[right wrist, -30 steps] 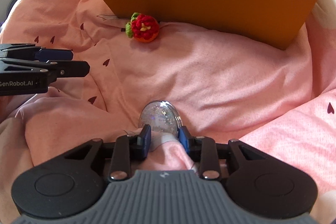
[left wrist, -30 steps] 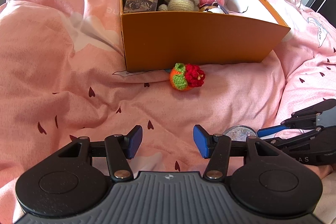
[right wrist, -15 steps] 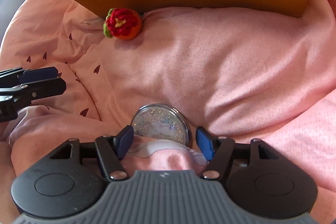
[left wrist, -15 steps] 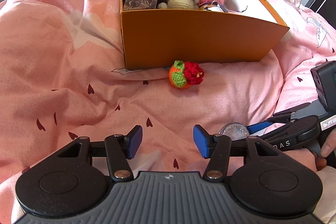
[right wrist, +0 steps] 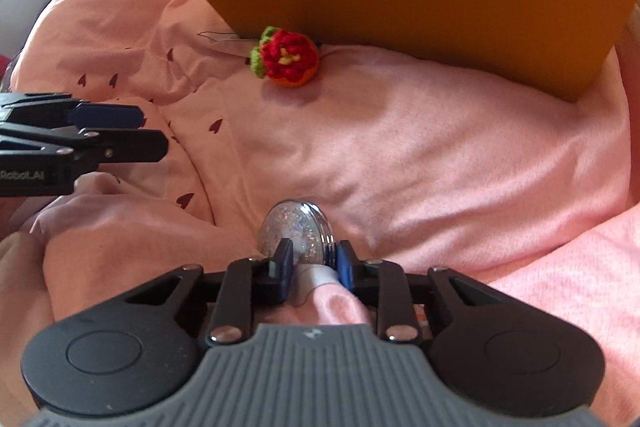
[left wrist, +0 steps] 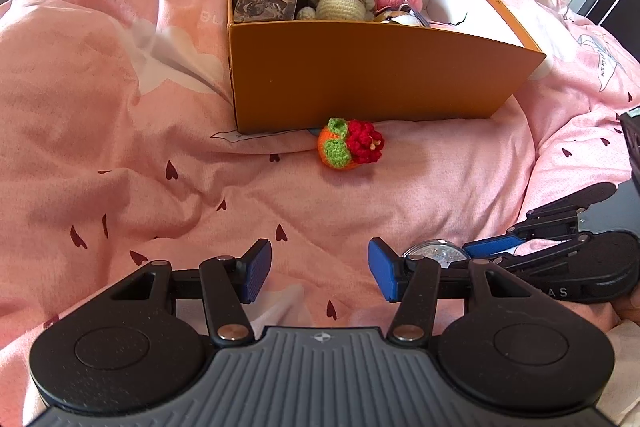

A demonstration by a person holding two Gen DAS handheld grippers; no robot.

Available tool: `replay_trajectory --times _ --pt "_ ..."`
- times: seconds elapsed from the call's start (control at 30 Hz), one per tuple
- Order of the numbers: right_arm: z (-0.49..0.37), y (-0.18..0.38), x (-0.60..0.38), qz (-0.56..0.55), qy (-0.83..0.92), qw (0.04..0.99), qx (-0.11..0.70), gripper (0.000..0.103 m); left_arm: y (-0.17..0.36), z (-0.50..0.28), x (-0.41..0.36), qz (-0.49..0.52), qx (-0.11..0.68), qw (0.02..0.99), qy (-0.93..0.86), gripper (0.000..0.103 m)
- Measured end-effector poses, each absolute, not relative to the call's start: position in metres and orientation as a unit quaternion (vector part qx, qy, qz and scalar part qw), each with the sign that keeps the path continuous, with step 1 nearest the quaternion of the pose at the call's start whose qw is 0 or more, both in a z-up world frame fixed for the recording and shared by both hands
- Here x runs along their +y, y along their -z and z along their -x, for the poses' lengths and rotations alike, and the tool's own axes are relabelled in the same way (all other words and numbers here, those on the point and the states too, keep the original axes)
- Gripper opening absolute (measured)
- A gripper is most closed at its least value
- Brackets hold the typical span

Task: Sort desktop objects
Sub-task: 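Lift the glitter mirror with the right tool while the left tool approaches the crocheted strawberry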

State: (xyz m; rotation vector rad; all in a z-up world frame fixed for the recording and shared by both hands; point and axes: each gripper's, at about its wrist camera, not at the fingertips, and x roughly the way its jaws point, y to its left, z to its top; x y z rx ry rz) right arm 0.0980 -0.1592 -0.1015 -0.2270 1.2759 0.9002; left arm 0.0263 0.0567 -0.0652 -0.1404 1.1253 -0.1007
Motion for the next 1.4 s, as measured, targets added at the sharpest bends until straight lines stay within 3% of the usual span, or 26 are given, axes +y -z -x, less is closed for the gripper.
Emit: replay_trajectory --times 0.23,0.8,0.9,1.4 --pt "-0.085 0.091 -0.142 0.123 -0.46 0.679 0.558 0.02 0.064 -0.026 0.056 0.065 0.532 0.843 0.045 0.063" --pt "-0.074 0.097 -0.125 0.175 -0.47 0.676 0.541 0.021 0.063 -0.025 0.06 0.068 0.532 0.843 0.039 0.063" --pt "-0.074 0.096 -0.126 0.174 -0.463 0.679 0.543 0.017 0.063 -0.025 0.061 0.07 0.533 0.843 0.037 0.063" --pt "-0.11 0.04 -0.153 0.128 -0.403 0.772 0.476 0.015 0.052 -0.026 0.069 0.081 0.503 0.86 0.032 0.063"
